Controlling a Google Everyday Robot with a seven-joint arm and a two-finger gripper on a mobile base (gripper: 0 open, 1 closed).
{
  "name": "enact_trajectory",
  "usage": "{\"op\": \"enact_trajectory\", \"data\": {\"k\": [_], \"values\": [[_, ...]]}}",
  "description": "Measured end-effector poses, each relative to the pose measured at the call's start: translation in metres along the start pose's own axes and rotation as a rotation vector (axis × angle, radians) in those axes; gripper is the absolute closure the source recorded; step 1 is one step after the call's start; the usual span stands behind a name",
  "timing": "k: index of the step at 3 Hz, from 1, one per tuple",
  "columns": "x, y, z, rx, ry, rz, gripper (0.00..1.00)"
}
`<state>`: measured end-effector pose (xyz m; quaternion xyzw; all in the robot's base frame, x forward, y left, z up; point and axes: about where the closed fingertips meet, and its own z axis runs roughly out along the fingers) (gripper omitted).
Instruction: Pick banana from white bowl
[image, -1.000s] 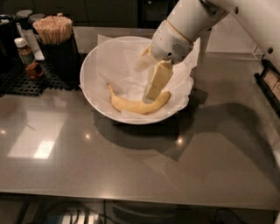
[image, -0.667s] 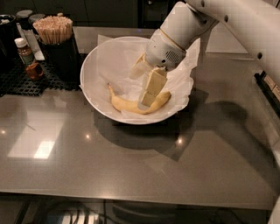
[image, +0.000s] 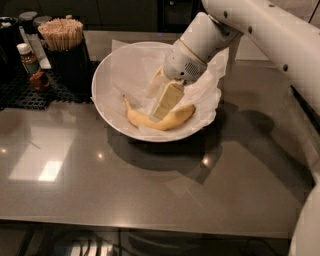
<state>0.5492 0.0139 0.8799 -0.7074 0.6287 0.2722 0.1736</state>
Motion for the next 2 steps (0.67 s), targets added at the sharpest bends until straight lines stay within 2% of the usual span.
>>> {"op": "enact_trajectory", "data": {"k": [1,2], "values": [[0.009,0.003,0.003,0.0,-0.01,0.033,0.38],[0.02,0.013,0.008,-0.012,-0.019,0.06,0.29]]}}
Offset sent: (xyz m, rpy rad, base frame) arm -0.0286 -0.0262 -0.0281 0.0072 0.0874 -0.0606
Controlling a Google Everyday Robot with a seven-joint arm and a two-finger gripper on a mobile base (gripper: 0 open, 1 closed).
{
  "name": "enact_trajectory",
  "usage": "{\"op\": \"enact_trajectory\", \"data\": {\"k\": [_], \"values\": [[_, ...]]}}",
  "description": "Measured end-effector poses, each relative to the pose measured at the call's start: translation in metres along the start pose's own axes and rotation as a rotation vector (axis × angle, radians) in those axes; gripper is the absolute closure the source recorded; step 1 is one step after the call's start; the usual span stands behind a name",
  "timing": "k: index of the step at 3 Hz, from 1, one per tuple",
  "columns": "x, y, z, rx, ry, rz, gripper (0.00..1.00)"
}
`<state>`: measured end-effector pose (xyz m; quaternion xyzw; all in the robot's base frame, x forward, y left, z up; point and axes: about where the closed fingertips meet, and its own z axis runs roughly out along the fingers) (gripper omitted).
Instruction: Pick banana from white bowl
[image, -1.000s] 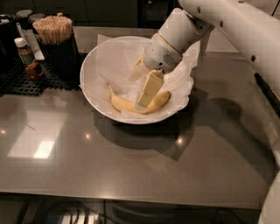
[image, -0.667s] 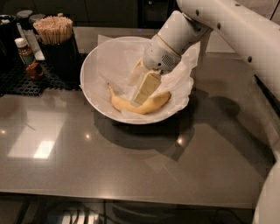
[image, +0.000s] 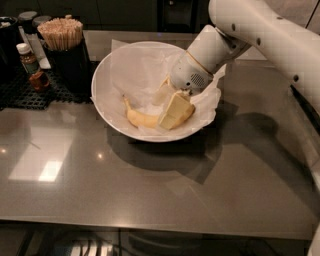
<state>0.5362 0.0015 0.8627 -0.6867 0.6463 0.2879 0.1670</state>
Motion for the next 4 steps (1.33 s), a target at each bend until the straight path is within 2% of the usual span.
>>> {"op": "enact_trajectory", "data": {"k": [1,4], "values": [[0.003,-0.006,0.002,-0.004,0.014,0.001,0.25],[0.013,-0.012,0.013,0.0,-0.017,0.035,0.32]]}}
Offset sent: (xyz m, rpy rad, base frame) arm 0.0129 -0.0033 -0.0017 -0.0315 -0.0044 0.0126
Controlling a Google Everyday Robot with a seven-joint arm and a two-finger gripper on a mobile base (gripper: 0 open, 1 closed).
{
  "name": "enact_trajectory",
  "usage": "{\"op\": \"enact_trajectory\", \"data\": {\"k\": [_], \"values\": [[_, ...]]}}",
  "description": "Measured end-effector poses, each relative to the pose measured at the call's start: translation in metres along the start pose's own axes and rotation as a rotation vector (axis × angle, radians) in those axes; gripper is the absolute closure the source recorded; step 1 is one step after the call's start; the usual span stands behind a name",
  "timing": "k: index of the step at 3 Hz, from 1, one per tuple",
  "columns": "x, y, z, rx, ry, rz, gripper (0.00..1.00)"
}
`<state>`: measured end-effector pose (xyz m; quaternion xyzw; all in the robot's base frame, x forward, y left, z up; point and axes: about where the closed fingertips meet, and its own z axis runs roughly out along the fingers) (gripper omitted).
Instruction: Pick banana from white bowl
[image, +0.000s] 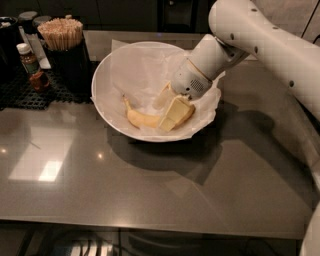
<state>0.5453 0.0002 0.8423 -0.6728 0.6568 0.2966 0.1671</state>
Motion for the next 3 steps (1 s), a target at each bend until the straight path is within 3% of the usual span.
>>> {"op": "enact_trajectory", "data": {"k": [2,3], "values": [[0.0113,-0.0012,0.0112,0.005,-0.013,0.025,0.33],[0.0134,-0.0002,0.0146,0.02,-0.012,0.025,0.52]]}}
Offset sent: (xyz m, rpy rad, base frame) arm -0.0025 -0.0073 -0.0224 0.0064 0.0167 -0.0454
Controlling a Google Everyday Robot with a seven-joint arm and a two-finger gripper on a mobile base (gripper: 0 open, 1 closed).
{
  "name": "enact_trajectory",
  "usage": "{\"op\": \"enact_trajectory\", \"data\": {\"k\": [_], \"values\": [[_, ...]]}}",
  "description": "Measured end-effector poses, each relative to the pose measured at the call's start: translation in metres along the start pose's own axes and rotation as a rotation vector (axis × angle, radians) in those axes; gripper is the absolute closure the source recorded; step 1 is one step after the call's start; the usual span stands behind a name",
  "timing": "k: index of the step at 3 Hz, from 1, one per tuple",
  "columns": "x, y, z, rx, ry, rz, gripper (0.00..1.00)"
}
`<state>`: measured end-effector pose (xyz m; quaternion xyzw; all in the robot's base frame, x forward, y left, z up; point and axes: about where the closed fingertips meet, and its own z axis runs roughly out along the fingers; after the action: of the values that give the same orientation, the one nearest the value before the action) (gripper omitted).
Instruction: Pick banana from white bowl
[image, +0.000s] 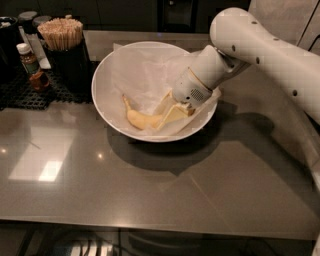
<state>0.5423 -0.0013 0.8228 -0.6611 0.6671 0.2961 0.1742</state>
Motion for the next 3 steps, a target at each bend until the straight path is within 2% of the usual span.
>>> {"op": "enact_trajectory", "data": {"k": [2,3], "values": [[-0.008,0.013,-0.015,0.085,0.008,-0.042,0.97],[-0.015,0.023,-0.032,0.137,0.002,-0.067,1.0]]}}
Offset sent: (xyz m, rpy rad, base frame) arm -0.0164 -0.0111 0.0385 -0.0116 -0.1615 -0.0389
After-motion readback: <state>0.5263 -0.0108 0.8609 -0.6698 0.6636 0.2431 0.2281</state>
